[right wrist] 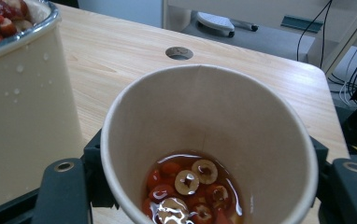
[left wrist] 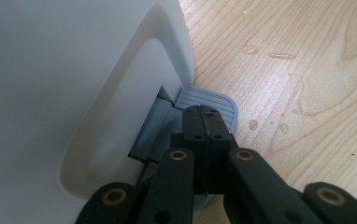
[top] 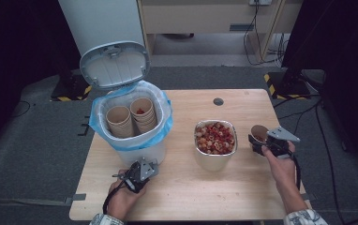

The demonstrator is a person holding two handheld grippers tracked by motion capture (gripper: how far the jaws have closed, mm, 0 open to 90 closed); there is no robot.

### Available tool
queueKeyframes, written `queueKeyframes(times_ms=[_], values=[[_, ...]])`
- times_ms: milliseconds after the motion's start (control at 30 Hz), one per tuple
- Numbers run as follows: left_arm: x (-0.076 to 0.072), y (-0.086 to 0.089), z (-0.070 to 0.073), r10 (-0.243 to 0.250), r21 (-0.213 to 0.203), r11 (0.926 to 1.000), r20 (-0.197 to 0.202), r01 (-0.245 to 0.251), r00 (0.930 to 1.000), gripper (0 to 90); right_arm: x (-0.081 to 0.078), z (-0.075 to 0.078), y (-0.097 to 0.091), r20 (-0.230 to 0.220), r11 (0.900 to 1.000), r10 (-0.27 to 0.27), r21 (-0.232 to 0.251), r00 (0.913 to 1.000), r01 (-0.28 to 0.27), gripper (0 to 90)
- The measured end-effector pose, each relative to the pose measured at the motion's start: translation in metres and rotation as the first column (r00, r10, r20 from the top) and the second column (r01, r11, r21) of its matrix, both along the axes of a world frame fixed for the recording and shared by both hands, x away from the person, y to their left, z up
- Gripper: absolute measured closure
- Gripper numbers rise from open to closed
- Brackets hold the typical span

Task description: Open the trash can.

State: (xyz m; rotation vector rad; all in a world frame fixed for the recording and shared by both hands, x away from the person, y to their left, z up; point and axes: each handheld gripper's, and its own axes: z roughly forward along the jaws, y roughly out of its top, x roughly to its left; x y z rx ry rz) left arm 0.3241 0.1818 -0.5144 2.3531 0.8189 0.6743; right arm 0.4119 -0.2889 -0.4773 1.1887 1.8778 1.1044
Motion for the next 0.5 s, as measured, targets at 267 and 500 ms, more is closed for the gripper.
queueKeyframes(times_ms=[267,500], values=[[0.0,0.0,0.0,-0.001,0.0,1.0,-0.001,0.001,1.0,89.8,0.011,0.027,-0.008,0.017,0.9996,0.009,-0.028,0.9998,-0.008,30.9],[0.0,0.0,0.0,0.0,-0.001,1.0,-0.002,0.0,1.0,89.8,0.019,0.049,-0.009,0.031,0.9983,0.024,-0.054,0.9992,-0.022,30.9]])
